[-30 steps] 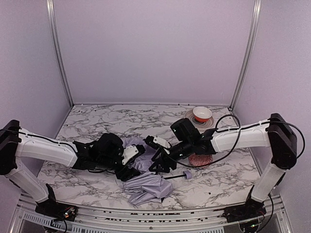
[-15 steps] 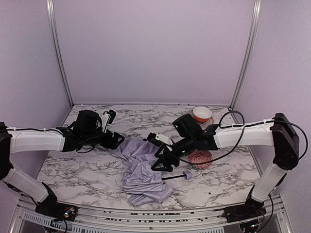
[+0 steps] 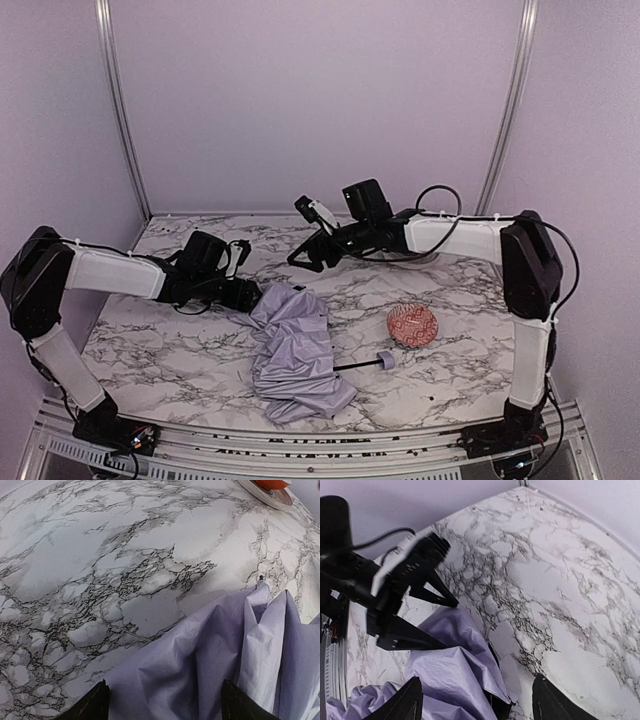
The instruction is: Put away the umbrella
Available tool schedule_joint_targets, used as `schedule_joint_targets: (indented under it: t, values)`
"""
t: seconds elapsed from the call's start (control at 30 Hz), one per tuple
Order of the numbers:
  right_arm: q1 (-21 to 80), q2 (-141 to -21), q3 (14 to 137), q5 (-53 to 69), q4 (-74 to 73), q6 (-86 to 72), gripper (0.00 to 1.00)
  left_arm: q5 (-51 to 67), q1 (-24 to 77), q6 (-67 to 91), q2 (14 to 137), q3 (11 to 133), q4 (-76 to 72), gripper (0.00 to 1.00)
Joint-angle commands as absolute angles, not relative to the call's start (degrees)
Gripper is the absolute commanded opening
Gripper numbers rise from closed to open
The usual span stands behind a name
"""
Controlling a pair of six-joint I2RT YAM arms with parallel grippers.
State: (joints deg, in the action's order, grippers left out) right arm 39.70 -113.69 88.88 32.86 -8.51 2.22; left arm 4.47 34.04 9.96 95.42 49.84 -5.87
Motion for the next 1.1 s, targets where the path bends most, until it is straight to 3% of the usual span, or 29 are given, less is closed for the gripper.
schedule_joint_targets:
  t: [0.0, 0.17, 0.23, 0.3, 0.4, 0.6, 0.9, 1.07]
  values:
    - [40.86, -123.64, 99.52, 32.74, -14.01, -0.94, 0.72, 3.35, 33.66, 11.21, 91.66, 48.13, -9.36, 0.77]
    - [43.98, -132.1, 108.94, 39.25, -18.92, 2.11, 0.73, -0.02, 33.6, 11.88, 89.24, 46.36, -5.4, 0.77]
    - [45.11, -133.67, 110.83, 38.87, -21.58, 4.03, 0.67, -0.81, 33.58, 12.31, 89.23, 45.94, -4.18, 0.78]
    - [45.64, -134.26, 111.05, 38.38, -22.58, 4.52, 0.47, -1.34, 33.61, 12.83, 89.64, 45.39, -3.64, 0.78]
    - [45.24, -133.38, 110.79, 37.94, -23.71, 3.9, 0.02, -1.96, 33.63, 13.79, 89.98, 44.9, -3.71, 0.77]
    - [44.76, -122.42, 101.41, 35.01, -19.57, 0.98, 0.0, -1.04, 33.63, 13.47, 85.8, 44.76, -4.9, 0.77]
    - [44.12, -102.44, 76.7, 30.37, -5.91, -12.23, 0.0, 4.99, 35.13, 11.75, 80.75, 45.97, -4.39, 0.78]
    - [44.01, -98.89, 65.1, 30.87, 0.59, -18.56, 0.0, 6.49, 38.37, 9.74, 82.77, 47.22, -4.78, 0.78]
